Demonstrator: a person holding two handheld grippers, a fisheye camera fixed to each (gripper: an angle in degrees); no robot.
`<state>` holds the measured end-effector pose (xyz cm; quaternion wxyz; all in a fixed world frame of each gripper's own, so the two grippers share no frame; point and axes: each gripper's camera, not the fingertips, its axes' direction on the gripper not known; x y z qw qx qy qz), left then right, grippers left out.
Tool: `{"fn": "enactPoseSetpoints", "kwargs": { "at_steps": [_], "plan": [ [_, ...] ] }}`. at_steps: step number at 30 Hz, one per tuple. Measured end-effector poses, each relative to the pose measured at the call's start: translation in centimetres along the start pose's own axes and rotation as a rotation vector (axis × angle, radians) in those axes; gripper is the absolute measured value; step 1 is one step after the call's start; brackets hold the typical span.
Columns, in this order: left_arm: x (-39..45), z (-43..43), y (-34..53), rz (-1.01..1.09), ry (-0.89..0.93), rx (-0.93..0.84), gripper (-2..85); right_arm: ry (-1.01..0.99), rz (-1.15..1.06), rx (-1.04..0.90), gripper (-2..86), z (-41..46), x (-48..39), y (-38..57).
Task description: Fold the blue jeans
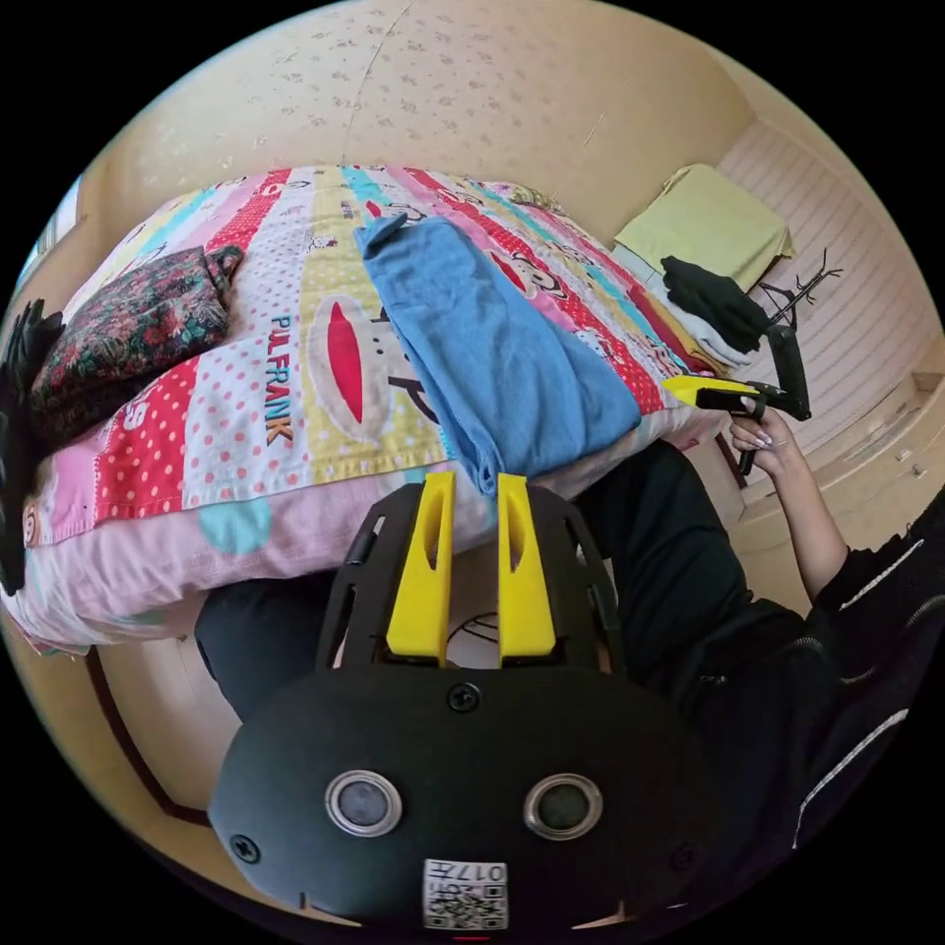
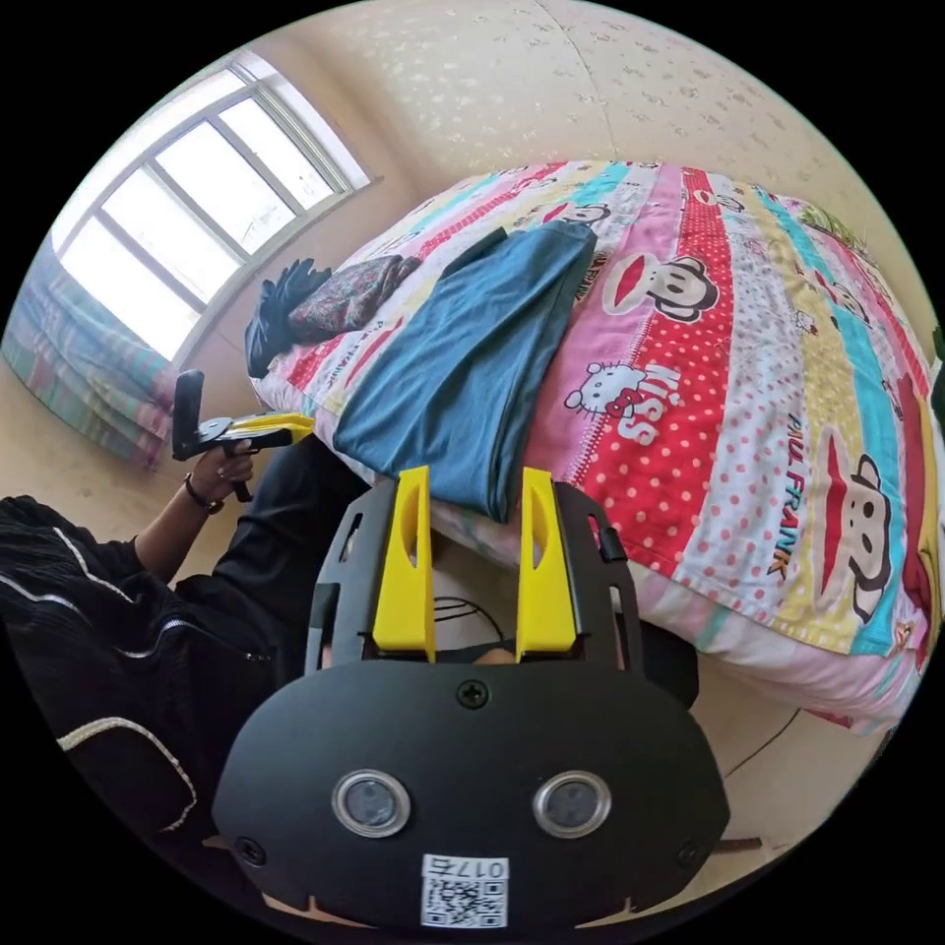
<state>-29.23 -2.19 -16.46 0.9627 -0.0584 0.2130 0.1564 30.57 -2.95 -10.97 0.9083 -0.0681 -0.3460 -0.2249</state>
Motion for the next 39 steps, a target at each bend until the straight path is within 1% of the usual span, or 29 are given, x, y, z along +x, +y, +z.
{"fn": "enactPoseSetpoints", "kwargs": {
  "at_steps": [2, 3, 4, 6, 7, 9, 10, 11, 12, 13, 15, 16, 18, 20, 21, 22, 23, 24, 25, 27, 28, 30, 33, 35, 37, 39],
  "plan": [
    [-0.1, 2.8, -0.7, -0.022, 0.077, -0.081, 8.5, -0.019, 0.045, -0.049, 13.1, 2.2, 0.7, 0.0],
    [-0.1, 4.3, -0.6, -0.049, 0.103, -0.099, 8.4, -0.087, 0.068, -0.083, 12.8, 3.4, 1.0, 0.2],
    [0.1, 4.8, -0.3, -0.089, 0.085, -0.082, 8.0, -0.104, 0.084, -0.081, 12.2, 3.8, 1.1, 0.3],
    [0.5, 4.6, -0.1, -0.095, 0.054, -0.086, 6.3, -0.023, 0.096, -0.043, 8.2, 3.1, 0.9, 1.0],
    [0.8, 4.0, -0.3, -0.077, 0.039, -0.114, 4.7, -0.019, 0.090, -0.041, 6.8, 2.7, 0.8, 1.0],
    [1.5, 1.5, -0.8, -0.020, 0.051, -0.120, 3.1, -0.092, 0.015, 0.011, 4.7, -0.8, 0.1, 1.0],
    [2.3, -1.4, -1.1, 0.023, 0.049, -0.089, 2.4, -0.111, -0.006, 0.029, 4.4, -2.0, -0.2, 1.0],
    [2.7, -3.1, -1.2, 0.047, 0.042, -0.069, 2.2, -0.148, -0.046, 0.058, 3.9, -4.5, -0.9, 0.9],
    [3.8, -6.8, -1.4, 0.087, 0.036, -0.020, 1.7, -0.183, -0.083, 0.081, 3.5, -7.3, -2.0, 0.9],
    [4.9, -10.6, -1.4, 0.132, 0.050, 0.034, 1.5, -0.197, -0.104, 0.094, 3.4, -8.8, -2.6, 0.9],
    [6.5, -15.6, -1.3, 0.204, 0.073, 0.102, 1.4, -0.235, -0.188, 0.180, 3.0, -14.5, -4.9, 1.1],
    [7.4, -18.2, -1.4, 0.256, 0.076, 0.143, 1.3, -0.244, -0.196, 0.200, 2.9, -15.7, -5.3, 1.0],
    [8.2, -20.9, -2.2, 0.307, 0.071, 0.203, 1.2, -0.266, -0.226, 0.243, 2.6, -19.2, -5.9, -0.1],
    [7.9, -21.8, -4.4, 0.339, 0.062, 0.211, 1.2, -0.268, -0.226, 0.229, 2.4, -20.3, -5.1, -2.7],
    [7.1, -21.6, -6.9, 0.337, 0.059, 0.192, 1.1, -0.283, -0.202, 0.212, 2.3, -20.6, -4.0, -5.1],
    [5.6, -21.0, -10.1, 0.312, 0.070, 0.165, 1.0, -0.294, -0.202, 0.202, 2.2, -20.7, -3.5, -6.5],
    [4.8, -20.8, -11.8, 0.294, 0.077, 0.154, 0.9, -0.313, -0.203, 0.191, 2.1, -21.0, -2.3, -9.7],
    [3.0, -20.5, -15.3, 0.251, 0.096, 0.149, 0.8, -0.327, -0.199, 0.188, 2.0, -21.5, -1.2, -13.1],
    [1.1, -20.6, -19.0, 0.197, 0.107, 0.162, 0.7, -0.341, -0.197, 0.187, 2.0, -21.9, -0.6, -14.8],
    [-0.8, -21.8, -23.9, 0.163, 0.126, 0.201, 0.7, -0.402, -0.182, 0.191, 1.9, -24.6, 0.9, -21.3],
    [-1.8, -23.2, -26.3, 0.133, 0.188, 0.246, 0.7, -0.398, -0.194, 0.198, 1.8, -25.5, 0.9, -22.5],
    [-1.9, -26.3, -28.9, 0.135, 0.251, 0.316, 0.9, -0.301, -0.232, 0.272, 1.8, -30.1, -0.4, -25.8],
    [0.5, -31.2, -30.7, 0.232, 0.167, 0.391, 1.4, -0.258, -0.311, 0.338, 1.9, -34.8, -2.3, -27.2],
    [1.7, -32.8, -30.4, 0.265, 0.150, 0.405, 1.9, -0.253, -0.329, 0.360, 2.0, -36.3, -2.8, -27.1],
    [2.9, -33.0, -28.4, 0.303, 0.119, 0.408, 2.6, -0.241, -0.366, 0.364, 2.2, -36.4, -3.0, -26.1],
    [3.4, -31.4, -25.9, 0.333, 0.076, 0.395, 3.0, -0.242, -0.379, 0.332, 2.4, -34.1, -2.6, -23.6]
  ]
}}
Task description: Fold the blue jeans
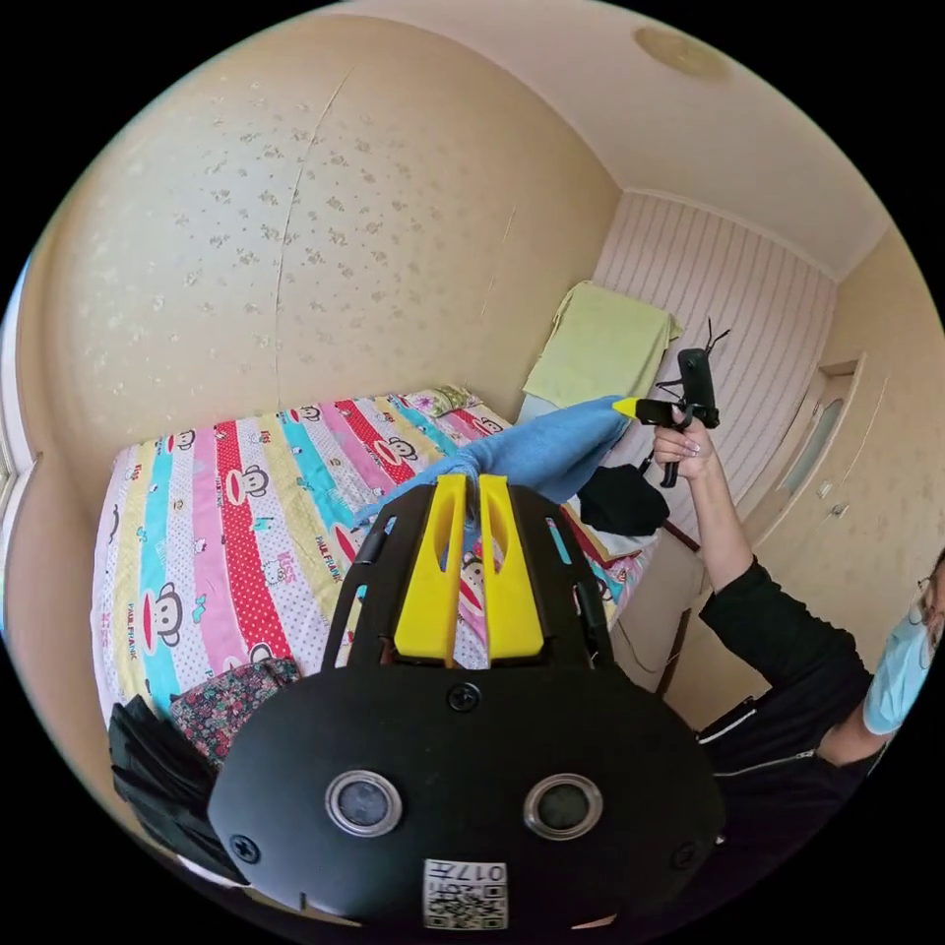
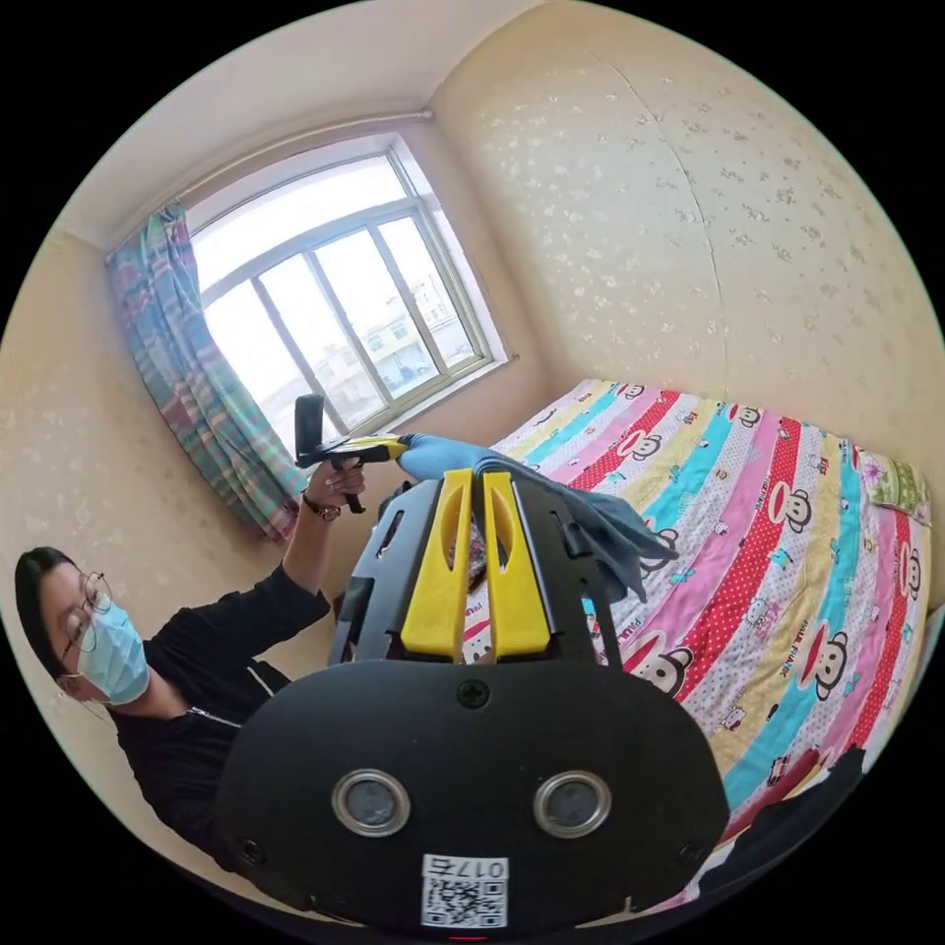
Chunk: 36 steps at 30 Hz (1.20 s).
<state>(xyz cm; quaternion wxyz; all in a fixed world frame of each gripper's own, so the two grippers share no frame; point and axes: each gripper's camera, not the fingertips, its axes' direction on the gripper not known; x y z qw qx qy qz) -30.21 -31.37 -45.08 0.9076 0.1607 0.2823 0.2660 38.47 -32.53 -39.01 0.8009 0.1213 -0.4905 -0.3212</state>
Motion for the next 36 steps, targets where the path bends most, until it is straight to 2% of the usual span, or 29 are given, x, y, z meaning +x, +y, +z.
{"fn": "enactPoseSetpoints", "kwargs": {
  "at_steps": [5, 7, 9, 12, 13, 17, 20, 24, 26, 28, 31, 32, 34, 36],
  "plan": [
    [2.0, 5.7, 13.1, -0.020, 0.032, -0.102, 3.4, -0.056, 0.126, -0.036, 2.6, 6.4, 2.2, 14.0],
    [2.5, 9.9, 21.5, -0.111, 0.086, -0.162, 3.2, -0.101, 0.218, -0.039, 2.6, 9.4, 3.7, 21.1],
    [2.8, 13.3, 27.5, -0.201, 0.120, -0.244, 2.9, -0.188, 0.406, -0.041, 2.6, 13.1, 6.0, 30.4],
    [3.5, 18.3, 35.7, -0.369, 0.188, -0.423, 2.1, -0.173, 0.611, -0.165, 2.5, 17.3, 7.0, 38.2],
    [3.6, 18.5, 37.3, -0.428, 0.183, -0.407, 1.9, -0.171, 0.616, -0.169, 2.5, 17.6, 6.8, 38.8],
    [2.2, 17.9, 35.7, -0.446, 0.213, -0.358, 1.6, -0.162, 0.526, -0.176, 2.7, 17.0, 7.1, 35.0],
    [-1.1, 18.1, 29.0, -0.355, 0.215, -0.333, 1.9, -0.120, 0.360, -0.248, 2.9, 17.4, 9.1, 26.4],
    [-9.5, 21.0, 19.4, -0.366, 0.257, -0.284, 2.7, -0.077, 0.332, -0.326, 3.4, 19.6, 16.4, 14.1],
    [-13.9, 23.8, 16.3, -0.408, 0.286, -0.276, 3.5, -0.066, 0.399, -0.328, 3.8, 21.8, 20.8, 10.6],
    [-20.8, 28.3, 15.3, -0.609, 0.486, -0.230, 6.1, -0.051, 0.516, -0.310, 4.7, 24.3, 25.4, 8.7],
    [-26.1, 31.3, 17.5, -0.836, 0.623, -0.112, 12.7, -0.069, 0.712, -0.168, 10.7, 26.1, 30.2, 9.5],
    [-26.5, 31.3, 17.7, -0.840, 0.605, -0.101, 13.3, -0.095, 0.742, -0.120, 11.5, 26.4, 30.9, 10.0],
    [-26.5, 29.9, 17.0, -0.709, 0.401, -0.151, 13.9, -0.096, 0.686, -0.124, 12.2, 26.7, 30.7, 9.9],
    [-24.5, 29.4, 16.1, -0.556, 0.201, -0.236, 14.1, 0.023, 0.518, -0.184, 12.4, 27.2, 27.9, 9.6]
  ]
}}
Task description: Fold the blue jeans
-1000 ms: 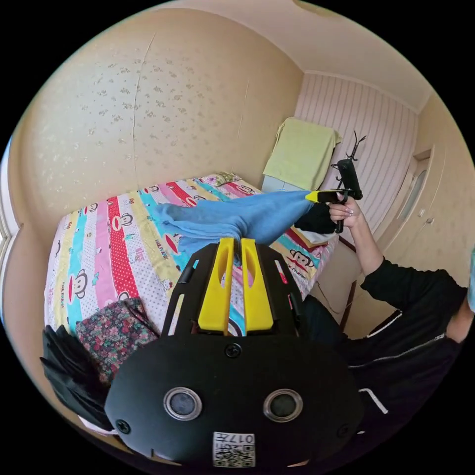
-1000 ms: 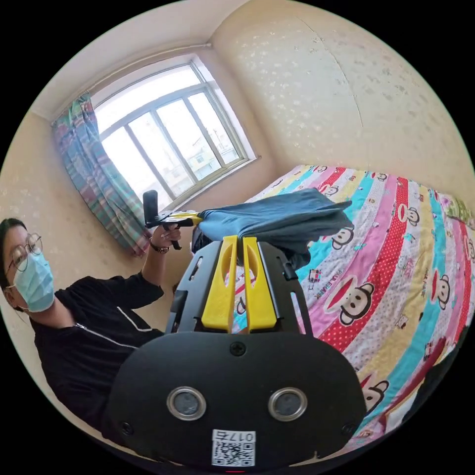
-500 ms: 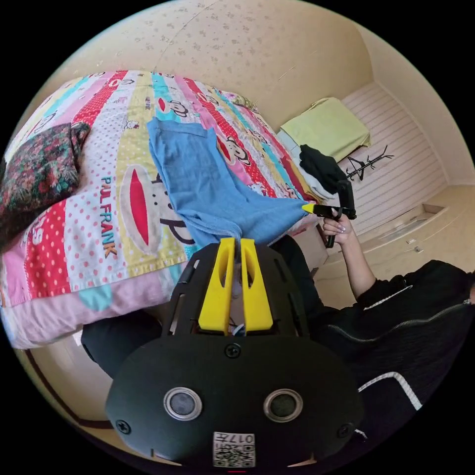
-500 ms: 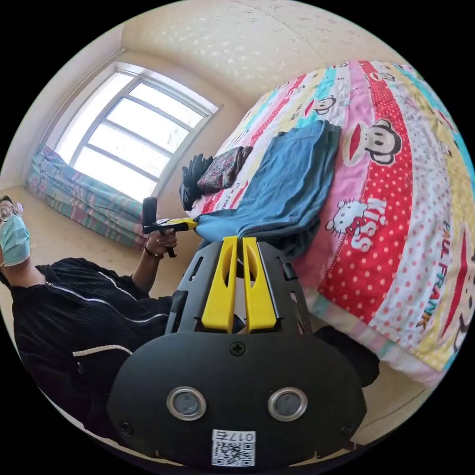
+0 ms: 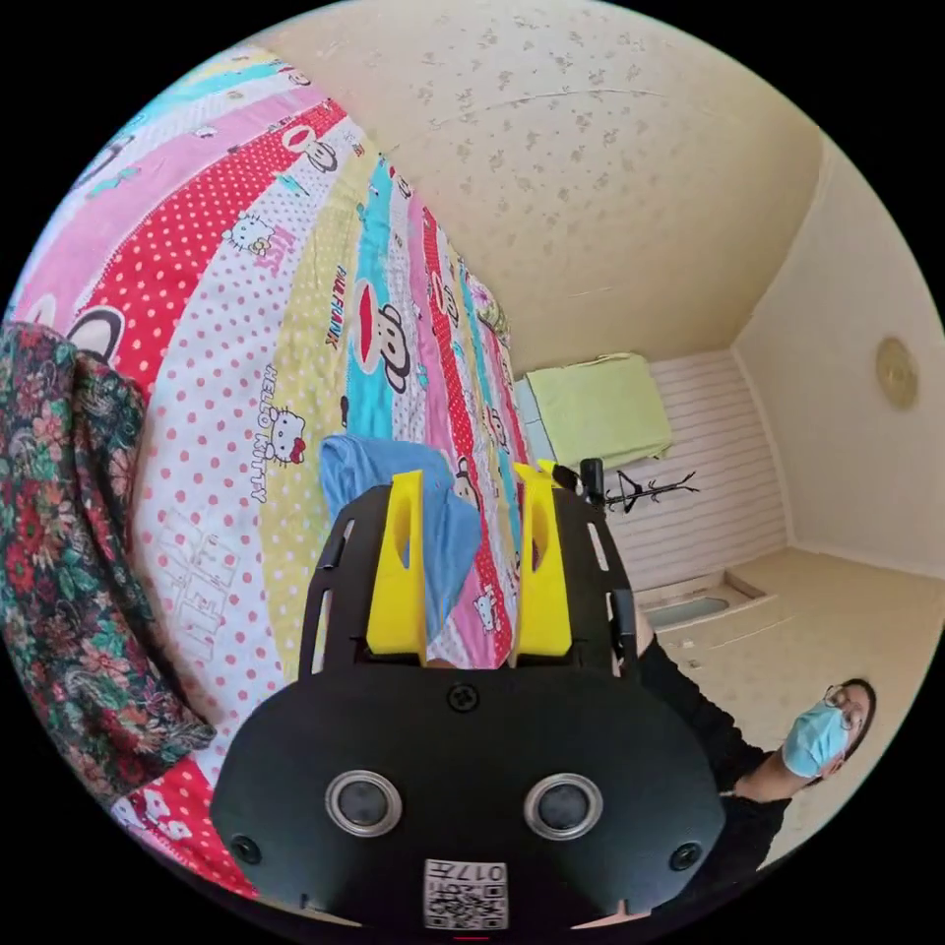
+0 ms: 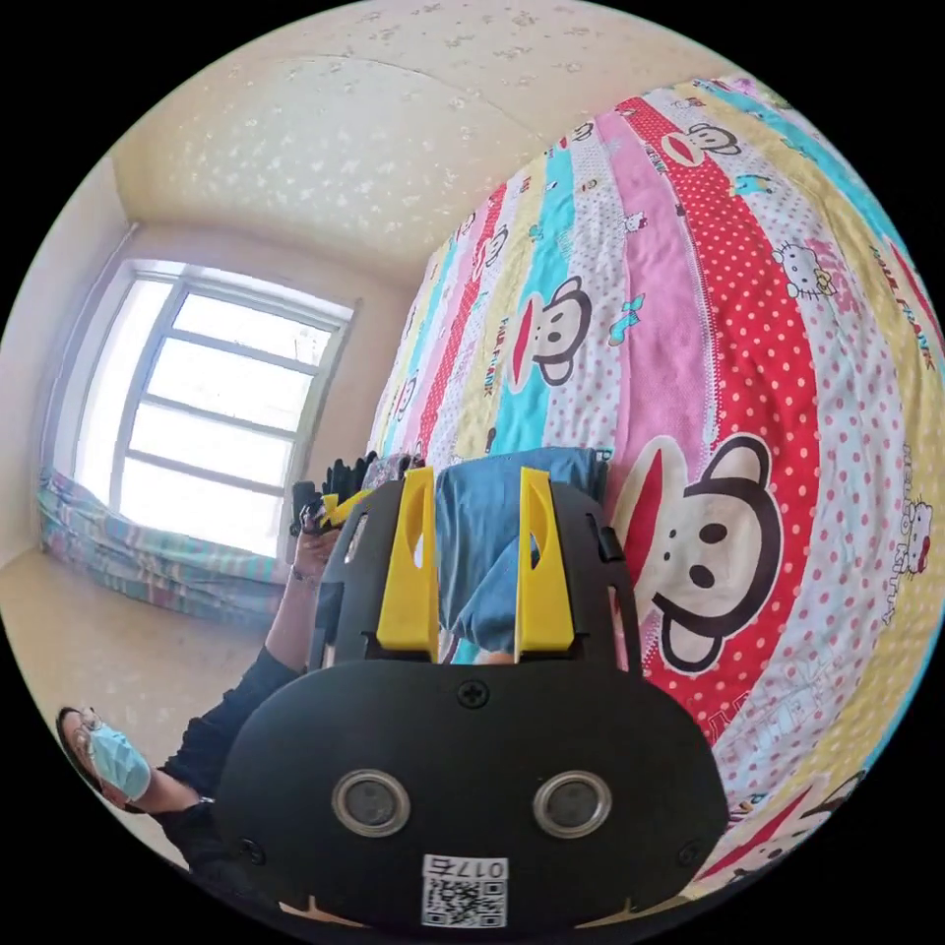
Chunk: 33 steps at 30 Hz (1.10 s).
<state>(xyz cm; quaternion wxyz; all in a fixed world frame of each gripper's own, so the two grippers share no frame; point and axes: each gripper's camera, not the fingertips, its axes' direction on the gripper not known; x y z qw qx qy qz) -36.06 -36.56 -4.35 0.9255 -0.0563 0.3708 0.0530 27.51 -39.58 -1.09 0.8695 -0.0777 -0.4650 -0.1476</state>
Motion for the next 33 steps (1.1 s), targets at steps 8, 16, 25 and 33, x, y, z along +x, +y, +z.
{"fn": "enactPoseSetpoints", "kwargs": {
  "at_steps": [8, 16, 25, 33],
  "plan": [
    [9.4, 11.8, 4.4, 0.380, -0.404, -0.004, 9.9, 0.323, -0.171, -0.041, 11.5, 8.6, -5.3, 9.5],
    [2.1, 14.3, 1.4, 0.004, -0.460, -0.072, -0.6, 0.465, -0.164, -0.137, 2.2, 13.4, -5.8, 13.4],
    [10.2, 11.9, 7.1, 0.323, -0.103, 0.093, 3.1, 0.323, -0.122, 0.028, 8.1, 11.4, -8.2, 12.5],
    [7.5, 23.0, 9.6, 0.192, -0.345, -0.206, -0.3, 0.622, -0.151, -0.110, 1.3, 19.9, -7.2, 7.1]
  ]
}}
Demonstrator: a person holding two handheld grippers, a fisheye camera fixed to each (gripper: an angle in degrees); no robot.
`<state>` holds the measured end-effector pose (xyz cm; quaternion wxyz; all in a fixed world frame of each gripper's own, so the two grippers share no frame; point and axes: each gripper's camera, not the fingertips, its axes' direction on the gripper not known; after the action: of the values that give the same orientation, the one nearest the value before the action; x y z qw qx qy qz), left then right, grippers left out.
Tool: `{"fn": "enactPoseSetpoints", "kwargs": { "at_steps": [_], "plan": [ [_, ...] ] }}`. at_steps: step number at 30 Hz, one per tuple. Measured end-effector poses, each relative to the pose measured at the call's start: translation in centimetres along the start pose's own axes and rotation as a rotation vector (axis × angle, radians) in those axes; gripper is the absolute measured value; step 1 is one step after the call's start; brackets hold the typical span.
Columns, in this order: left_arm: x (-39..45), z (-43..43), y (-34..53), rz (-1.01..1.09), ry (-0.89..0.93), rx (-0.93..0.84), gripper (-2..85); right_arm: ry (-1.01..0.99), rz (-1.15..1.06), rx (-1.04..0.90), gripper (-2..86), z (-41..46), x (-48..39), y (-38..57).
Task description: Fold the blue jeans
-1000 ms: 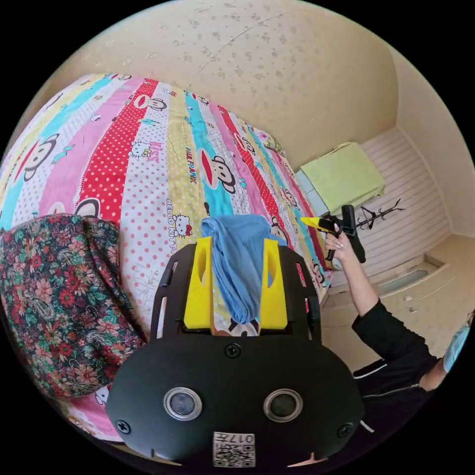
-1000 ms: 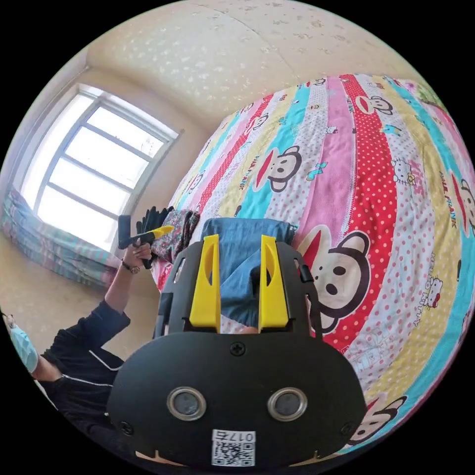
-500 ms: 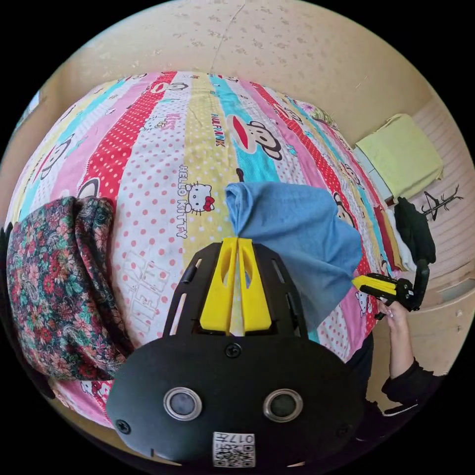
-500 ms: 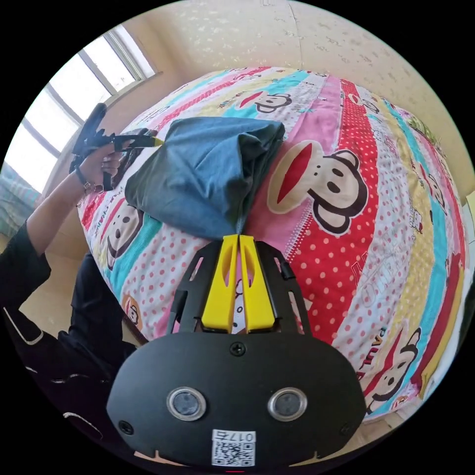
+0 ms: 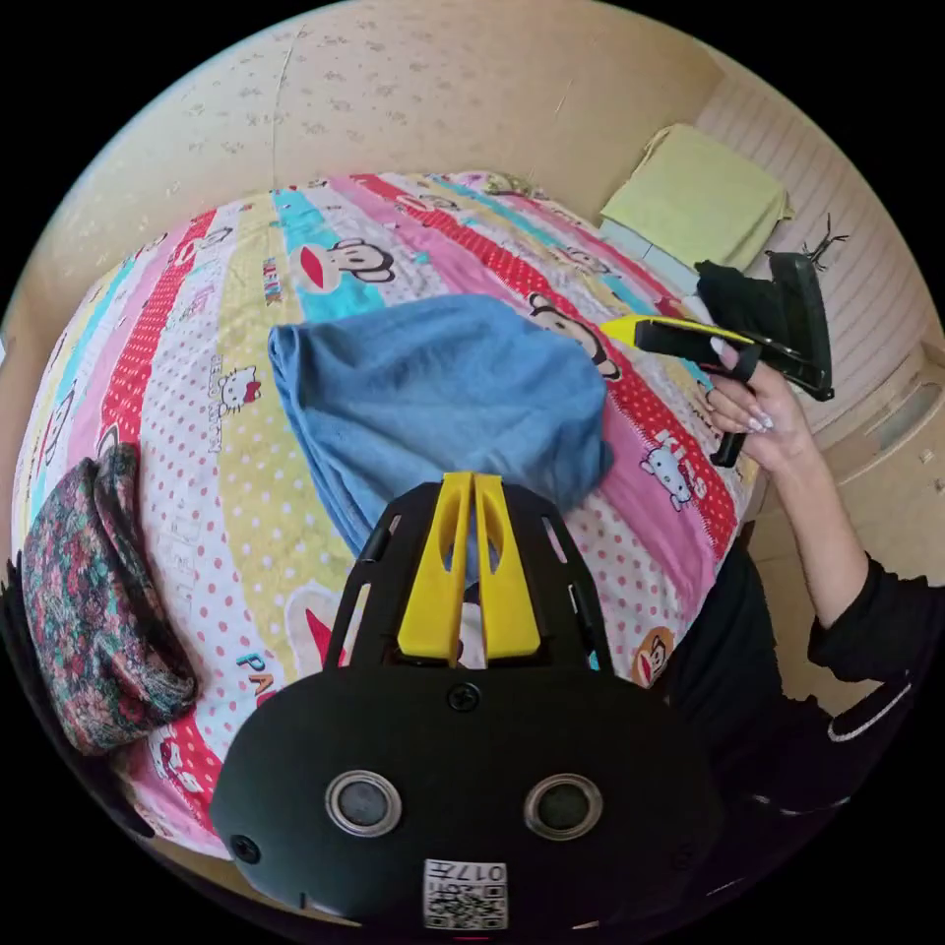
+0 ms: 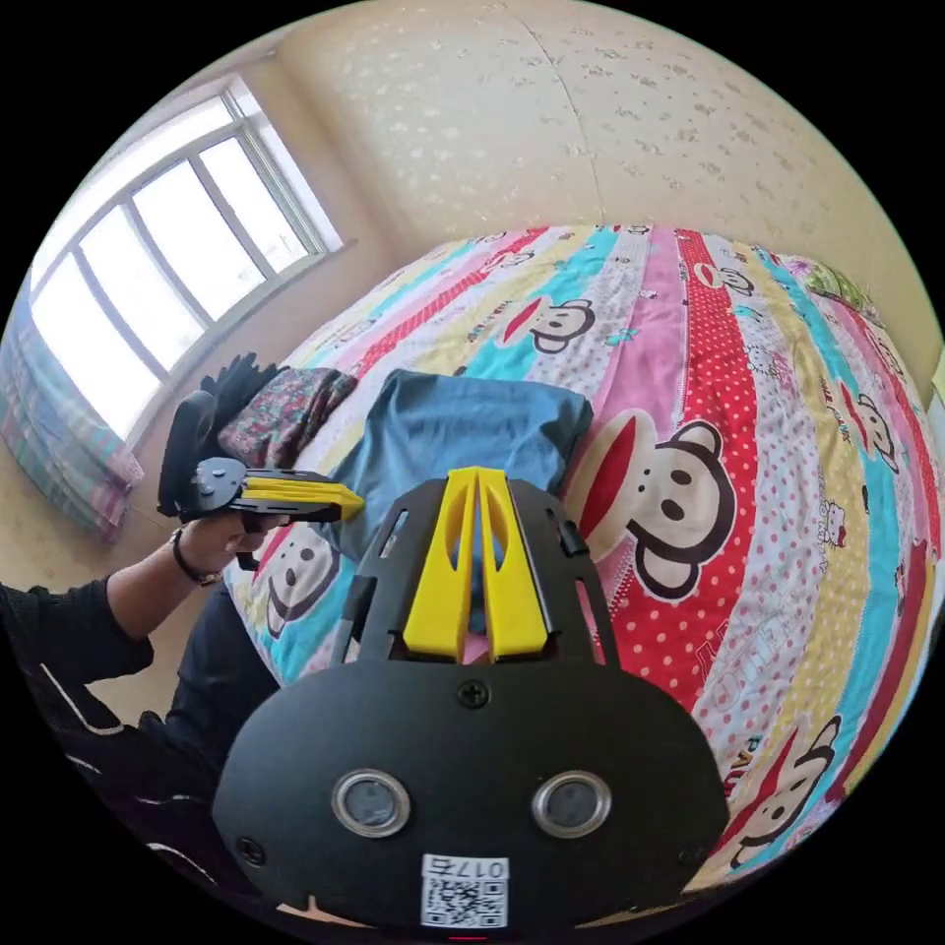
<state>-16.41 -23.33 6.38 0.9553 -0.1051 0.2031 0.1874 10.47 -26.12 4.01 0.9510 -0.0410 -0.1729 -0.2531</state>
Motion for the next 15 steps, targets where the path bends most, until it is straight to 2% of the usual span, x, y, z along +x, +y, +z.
{"fn": "enactPoseSetpoints", "kwargs": {
  "at_steps": [2, 3, 4, 6, 9, 12, 13, 15],
  "plan": [
    [-2.0, -0.4, 0.9, -0.113, 0.122, 0.007, -0.5, 0.000, -0.027, -0.075, 0.8, 2.8, 0.8, 0.5],
    [-2.3, -1.6, 1.1, -0.125, 0.164, -0.001, -0.7, -0.029, -0.007, -0.064, 0.5, 2.0, 1.5, 0.5],
    [-1.8, -3.7, 1.5, -0.085, 0.154, 0.066, -0.8, -0.010, 0.018, -0.058, 0.5, 1.3, 1.8, 0.3],
    [-0.9, -7.2, 1.6, -0.023, 0.097, 0.197, -0.9, -0.063, 0.016, 0.182, 0.3, -3.9, 1.9, 0.3],
    [-0.2, -9.6, -1.3, 0.029, 0.053, 0.296, -0.9, -0.226, -0.044, 0.311, 0.3, -6.8, 1.0, -2.0],
    [-1.1, -6.2, -6.3, 0.029, 0.053, 0.244, -0.6, -0.300, -0.088, 0.218, 0.3, -3.0, -0.5, -5.3],
    [-2.0, -3.8, -8.1, -0.017, -0.008, 0.209, -0.6, -0.287, -0.080, 0.176, 0.3, -1.5, -0.8, -5.8],
    [-3.9, 0.0, -10.2, -0.071, -0.178, 0.111, -0.7, -0.217, -0.106, -0.062, 0.3, 5.3, -1.4, -6.6]
  ]
}}
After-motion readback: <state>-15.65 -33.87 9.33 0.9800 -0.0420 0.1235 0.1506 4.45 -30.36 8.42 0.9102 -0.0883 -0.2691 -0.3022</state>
